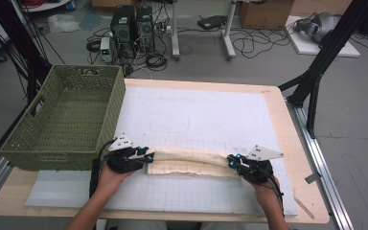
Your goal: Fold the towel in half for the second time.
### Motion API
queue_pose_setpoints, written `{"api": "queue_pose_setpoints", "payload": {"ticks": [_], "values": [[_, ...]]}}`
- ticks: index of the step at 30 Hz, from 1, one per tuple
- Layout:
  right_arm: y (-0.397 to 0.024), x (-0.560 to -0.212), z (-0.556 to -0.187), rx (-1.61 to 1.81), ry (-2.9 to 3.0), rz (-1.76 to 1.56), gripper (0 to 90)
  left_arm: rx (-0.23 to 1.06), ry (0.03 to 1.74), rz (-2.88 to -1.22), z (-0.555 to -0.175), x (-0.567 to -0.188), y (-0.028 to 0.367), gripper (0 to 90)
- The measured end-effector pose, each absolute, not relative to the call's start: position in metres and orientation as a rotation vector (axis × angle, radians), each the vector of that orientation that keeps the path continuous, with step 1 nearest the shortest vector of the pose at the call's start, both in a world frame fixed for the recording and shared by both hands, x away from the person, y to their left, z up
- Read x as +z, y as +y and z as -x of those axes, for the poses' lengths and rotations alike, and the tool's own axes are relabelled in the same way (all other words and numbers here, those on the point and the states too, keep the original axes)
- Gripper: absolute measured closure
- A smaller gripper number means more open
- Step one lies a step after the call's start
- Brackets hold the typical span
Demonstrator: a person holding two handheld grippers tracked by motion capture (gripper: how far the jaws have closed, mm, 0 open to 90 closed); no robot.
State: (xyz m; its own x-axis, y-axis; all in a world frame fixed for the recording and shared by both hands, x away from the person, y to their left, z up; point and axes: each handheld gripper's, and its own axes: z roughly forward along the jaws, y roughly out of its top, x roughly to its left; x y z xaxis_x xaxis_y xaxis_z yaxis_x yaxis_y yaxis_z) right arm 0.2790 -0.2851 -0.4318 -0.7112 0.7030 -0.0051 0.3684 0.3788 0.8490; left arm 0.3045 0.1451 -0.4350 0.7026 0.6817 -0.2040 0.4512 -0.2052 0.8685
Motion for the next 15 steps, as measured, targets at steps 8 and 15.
{"api": "queue_pose_setpoints", "payload": {"ticks": [8, 15], "values": [[-0.284, -0.435, -0.262, 1.226, 2.321, -0.888, 83.3, 0.294, 0.874, -1.731, -0.302, -0.412, 0.147, 43.9], [-0.283, -0.437, -0.259, 1.172, 2.375, -0.847, 83.4, 0.278, 0.852, -1.738, -0.309, -0.412, 0.140, 50.2]]}}
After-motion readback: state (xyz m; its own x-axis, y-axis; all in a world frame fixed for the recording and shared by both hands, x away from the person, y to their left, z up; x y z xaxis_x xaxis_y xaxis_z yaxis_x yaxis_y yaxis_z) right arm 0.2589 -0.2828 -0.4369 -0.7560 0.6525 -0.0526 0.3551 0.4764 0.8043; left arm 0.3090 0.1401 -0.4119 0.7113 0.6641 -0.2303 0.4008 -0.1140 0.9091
